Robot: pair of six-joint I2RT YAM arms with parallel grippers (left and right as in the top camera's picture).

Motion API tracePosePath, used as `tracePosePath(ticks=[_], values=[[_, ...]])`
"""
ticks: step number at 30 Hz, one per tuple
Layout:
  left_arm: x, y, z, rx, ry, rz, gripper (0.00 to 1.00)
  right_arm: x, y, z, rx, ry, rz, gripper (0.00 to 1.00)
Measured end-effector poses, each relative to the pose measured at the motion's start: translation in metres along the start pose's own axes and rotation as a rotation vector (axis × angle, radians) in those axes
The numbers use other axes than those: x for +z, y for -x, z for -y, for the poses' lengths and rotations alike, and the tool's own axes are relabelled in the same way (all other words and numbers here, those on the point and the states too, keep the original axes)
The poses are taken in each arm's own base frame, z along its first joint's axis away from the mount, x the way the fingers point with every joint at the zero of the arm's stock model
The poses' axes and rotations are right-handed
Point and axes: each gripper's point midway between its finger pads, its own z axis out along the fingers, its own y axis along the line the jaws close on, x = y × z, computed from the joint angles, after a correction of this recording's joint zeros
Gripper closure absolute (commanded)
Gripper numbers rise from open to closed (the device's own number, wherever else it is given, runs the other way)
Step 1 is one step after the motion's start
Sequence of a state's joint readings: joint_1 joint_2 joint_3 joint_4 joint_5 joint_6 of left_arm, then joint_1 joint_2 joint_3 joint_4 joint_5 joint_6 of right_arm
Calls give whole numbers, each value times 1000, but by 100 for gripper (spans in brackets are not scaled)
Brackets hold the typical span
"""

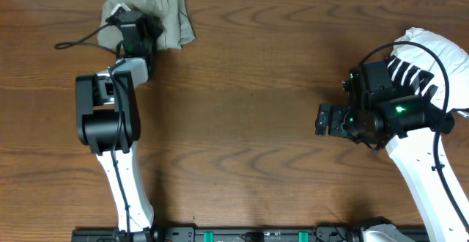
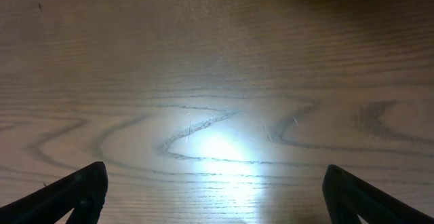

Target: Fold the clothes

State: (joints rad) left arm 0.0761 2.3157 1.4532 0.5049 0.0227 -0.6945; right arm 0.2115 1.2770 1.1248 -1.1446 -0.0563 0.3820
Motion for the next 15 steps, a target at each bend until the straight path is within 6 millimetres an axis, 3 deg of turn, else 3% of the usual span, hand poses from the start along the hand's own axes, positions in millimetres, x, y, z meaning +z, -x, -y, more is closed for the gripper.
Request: tracePosePath(ticks=[2, 5, 8, 11, 15], values=[[-9, 14, 16, 8, -28, 25, 94, 0, 0, 0, 0, 0, 0, 1], [-30, 42, 57, 23, -102, 82, 94, 0, 0, 0, 0, 0, 0, 1], [-48, 51, 97, 62, -175, 119, 94, 0, 0, 0, 0, 0, 0, 1], [-52, 34, 118, 102, -188, 118, 94, 0, -3, 1, 0, -4, -11, 1], [-38, -1, 110, 139, -140, 87, 94, 0, -8, 3, 1, -13, -34, 1]])
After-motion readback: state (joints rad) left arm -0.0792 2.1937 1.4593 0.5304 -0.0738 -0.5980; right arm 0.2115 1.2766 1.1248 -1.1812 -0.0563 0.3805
